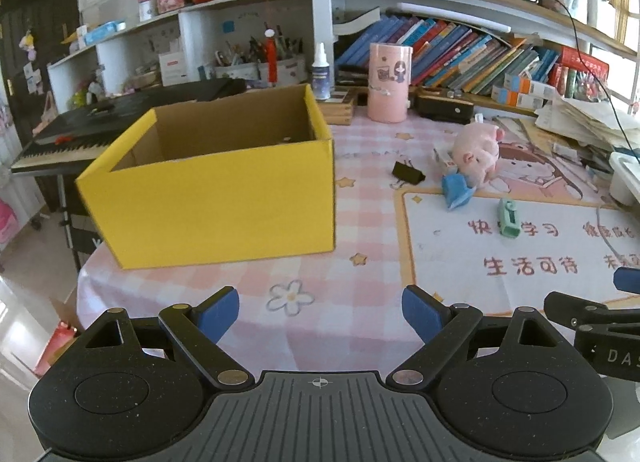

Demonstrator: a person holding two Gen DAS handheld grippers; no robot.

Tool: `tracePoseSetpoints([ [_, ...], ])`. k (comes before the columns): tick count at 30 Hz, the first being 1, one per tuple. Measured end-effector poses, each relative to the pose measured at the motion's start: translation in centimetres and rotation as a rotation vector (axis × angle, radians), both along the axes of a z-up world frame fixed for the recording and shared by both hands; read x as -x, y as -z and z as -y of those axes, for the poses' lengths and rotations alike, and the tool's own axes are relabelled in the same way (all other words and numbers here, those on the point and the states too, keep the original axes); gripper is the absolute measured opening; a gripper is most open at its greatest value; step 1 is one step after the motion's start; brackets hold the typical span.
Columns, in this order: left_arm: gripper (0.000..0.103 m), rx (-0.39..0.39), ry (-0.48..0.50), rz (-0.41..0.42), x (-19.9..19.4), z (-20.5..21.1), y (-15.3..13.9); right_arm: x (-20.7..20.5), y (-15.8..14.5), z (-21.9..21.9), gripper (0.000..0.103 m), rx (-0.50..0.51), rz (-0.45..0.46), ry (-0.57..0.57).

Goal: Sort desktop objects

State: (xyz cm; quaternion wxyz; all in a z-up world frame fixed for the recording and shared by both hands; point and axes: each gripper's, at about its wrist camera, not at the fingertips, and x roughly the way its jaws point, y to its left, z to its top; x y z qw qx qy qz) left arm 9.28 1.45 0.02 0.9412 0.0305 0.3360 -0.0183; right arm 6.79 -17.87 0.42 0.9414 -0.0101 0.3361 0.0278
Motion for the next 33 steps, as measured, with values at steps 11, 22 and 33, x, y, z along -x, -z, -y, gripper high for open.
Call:
tracePoseSetpoints([
  [11,0.091,-0.004,0.013,-0.015,-3.5,3.2,-0.1,-4.0,-0.2,2.7,0.084,-0.01,-0.023,-0.022],
  [22,0.091,-0.016,-0.01,-0.011,-6.5,6.8,-0.3,-8.4,-0.1,5.9,0.083,-0.029,-0.03,-0.089],
  [33,0.091,-0.011,-0.059,-0.012,-8.7,9.8,-0.2,-12.4,1.4,8.0,0.083,-0.016,-0.084,-0.254],
])
